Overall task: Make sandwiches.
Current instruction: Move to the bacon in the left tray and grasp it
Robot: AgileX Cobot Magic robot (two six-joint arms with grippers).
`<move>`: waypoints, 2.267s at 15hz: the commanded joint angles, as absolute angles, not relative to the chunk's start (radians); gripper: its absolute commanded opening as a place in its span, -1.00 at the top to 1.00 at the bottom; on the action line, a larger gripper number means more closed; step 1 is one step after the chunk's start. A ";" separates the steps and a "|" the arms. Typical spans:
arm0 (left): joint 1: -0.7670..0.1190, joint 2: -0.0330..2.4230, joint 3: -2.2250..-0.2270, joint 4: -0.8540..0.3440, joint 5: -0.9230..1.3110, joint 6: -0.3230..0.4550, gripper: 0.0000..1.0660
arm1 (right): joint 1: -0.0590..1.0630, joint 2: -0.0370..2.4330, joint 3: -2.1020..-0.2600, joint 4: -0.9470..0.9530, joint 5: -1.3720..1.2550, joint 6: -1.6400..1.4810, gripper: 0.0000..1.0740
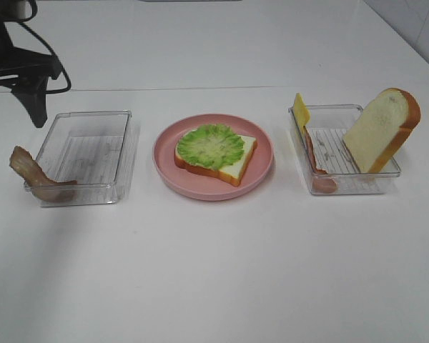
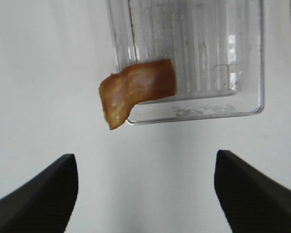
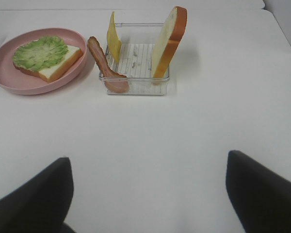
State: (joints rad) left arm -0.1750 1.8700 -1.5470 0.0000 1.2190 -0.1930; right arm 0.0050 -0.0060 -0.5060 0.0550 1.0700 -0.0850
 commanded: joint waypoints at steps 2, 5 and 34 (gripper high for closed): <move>-0.120 1.861 -1.433 0.009 1.222 -0.218 -0.38 | 0.002 -0.017 -0.504 0.056 1.063 -0.076 -0.50; -0.104 1.861 -1.349 0.009 1.105 -0.225 -0.38 | 0.002 -0.017 -0.504 0.056 1.063 -0.076 -0.50; -0.104 1.964 -1.330 -0.058 0.814 -0.232 1.00 | 0.002 -0.017 -0.504 0.056 1.063 -0.076 -0.50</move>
